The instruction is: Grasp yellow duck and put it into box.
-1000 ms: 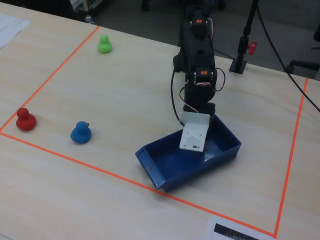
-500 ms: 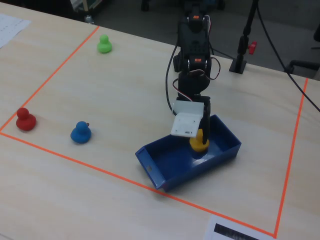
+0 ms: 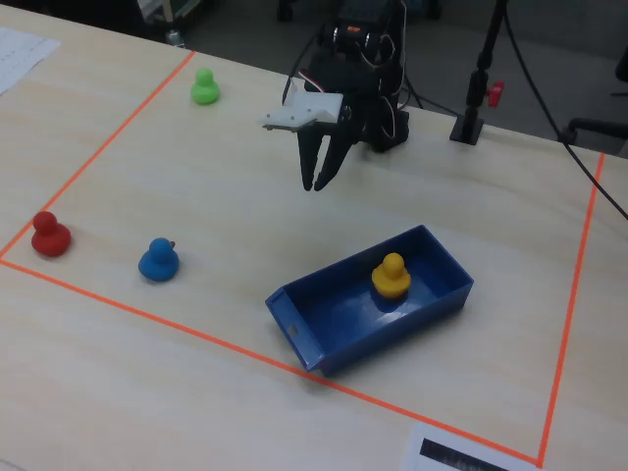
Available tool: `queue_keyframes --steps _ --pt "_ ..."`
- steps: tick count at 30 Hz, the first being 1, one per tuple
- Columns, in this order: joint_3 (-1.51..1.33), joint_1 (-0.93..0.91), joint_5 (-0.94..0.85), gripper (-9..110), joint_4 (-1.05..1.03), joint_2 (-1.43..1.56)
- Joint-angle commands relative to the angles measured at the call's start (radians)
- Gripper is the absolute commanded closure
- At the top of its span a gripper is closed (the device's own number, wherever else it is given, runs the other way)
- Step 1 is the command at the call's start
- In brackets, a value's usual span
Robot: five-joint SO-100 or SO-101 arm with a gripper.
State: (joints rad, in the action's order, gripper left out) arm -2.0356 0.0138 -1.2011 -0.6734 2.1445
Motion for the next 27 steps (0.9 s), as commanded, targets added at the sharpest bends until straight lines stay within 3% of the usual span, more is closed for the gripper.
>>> queue_keyframes --steps 1,10,17,27 --pt "-0.449 -0.017 -0.035 101 -0.060 0.342" --pt "-0.917 0.046 -0.052 101 -0.253 0.758" --pt "-1.017 0.046 -0.086 101 -0.466 0.986" --pt "-1.071 0.051 -0.095 101 -0.604 1.100"
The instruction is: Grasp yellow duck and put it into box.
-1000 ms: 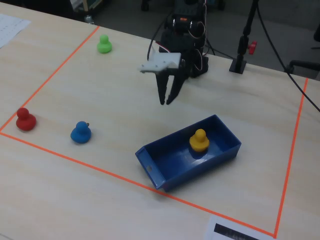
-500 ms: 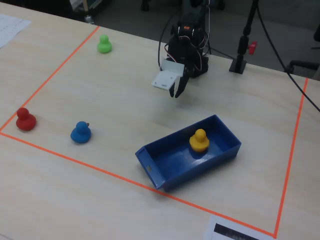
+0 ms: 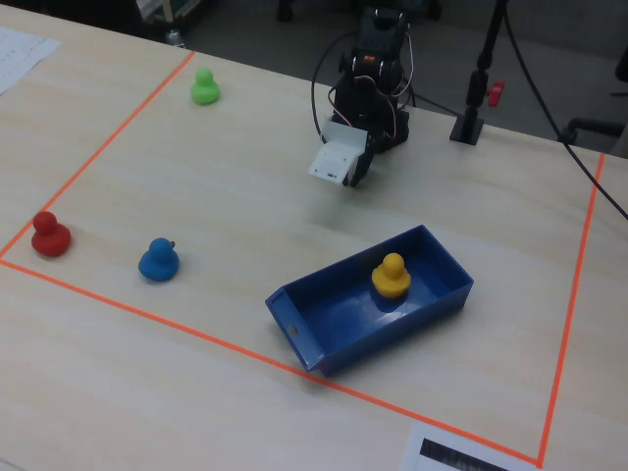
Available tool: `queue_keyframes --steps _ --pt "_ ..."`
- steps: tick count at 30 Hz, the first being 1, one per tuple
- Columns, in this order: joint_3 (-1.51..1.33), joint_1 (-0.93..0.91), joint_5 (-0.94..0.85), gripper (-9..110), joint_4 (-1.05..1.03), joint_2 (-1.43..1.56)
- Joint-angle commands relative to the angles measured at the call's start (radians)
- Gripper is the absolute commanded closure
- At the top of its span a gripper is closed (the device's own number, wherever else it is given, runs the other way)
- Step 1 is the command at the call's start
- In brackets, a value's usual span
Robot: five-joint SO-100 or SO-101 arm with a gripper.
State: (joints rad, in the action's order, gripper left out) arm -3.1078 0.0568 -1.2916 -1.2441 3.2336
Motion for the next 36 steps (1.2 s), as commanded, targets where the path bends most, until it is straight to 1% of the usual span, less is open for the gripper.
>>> queue_keyframes --steps 1,11,36 --pt "0.002 0.005 -0.008 101 -0.035 0.011" --pt "-0.003 -0.002 0.006 101 -0.064 0.077" --pt "-0.003 -0.032 0.003 101 -0.067 0.078"
